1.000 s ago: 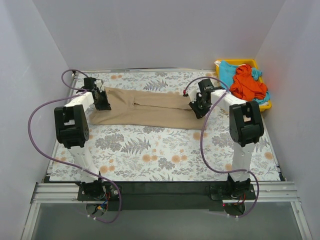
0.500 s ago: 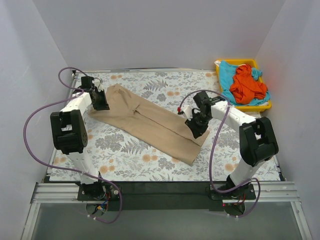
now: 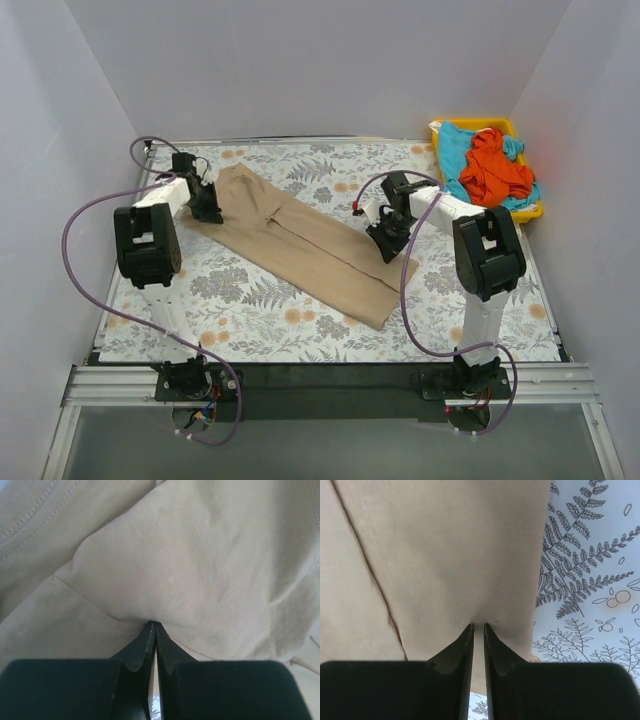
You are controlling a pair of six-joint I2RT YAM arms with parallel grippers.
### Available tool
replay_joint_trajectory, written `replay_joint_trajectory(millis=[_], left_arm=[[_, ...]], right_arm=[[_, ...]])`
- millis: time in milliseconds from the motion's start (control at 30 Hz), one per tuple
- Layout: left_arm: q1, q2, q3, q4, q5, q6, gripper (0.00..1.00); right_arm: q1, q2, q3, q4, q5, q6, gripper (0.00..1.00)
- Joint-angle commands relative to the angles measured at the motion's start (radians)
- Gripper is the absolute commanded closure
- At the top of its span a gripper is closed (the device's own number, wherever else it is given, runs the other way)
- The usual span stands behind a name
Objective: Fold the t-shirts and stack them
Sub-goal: Fold the tshirt
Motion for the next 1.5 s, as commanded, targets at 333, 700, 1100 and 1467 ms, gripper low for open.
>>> replay_joint_trajectory(millis=[333, 700, 1100, 1467], left_arm=[[-0.159, 0.497, 0.758, -0.044, 0.123, 0.112, 0.84], [-0.233, 0.119, 0.496, 0.121, 0.057, 0.061, 0.75], [-0.233, 0.109, 0.274, 0.118, 0.059, 0.054, 0.85], [-0.264, 0.333, 0.454, 0.075, 0.104, 0.078, 0.85]], right_arm=[[0.218, -0.132, -0.192, 0.003, -0.354, 0.140, 0.82], [0.248, -0.240, -0.114, 0.014, -0.290, 0.123, 0.73], [0.253, -0.083, -0.132, 0.105, -0.222, 0.083, 0.78], [0.309, -0.041, -0.210, 0.195, -0.294, 0.162, 0.78]])
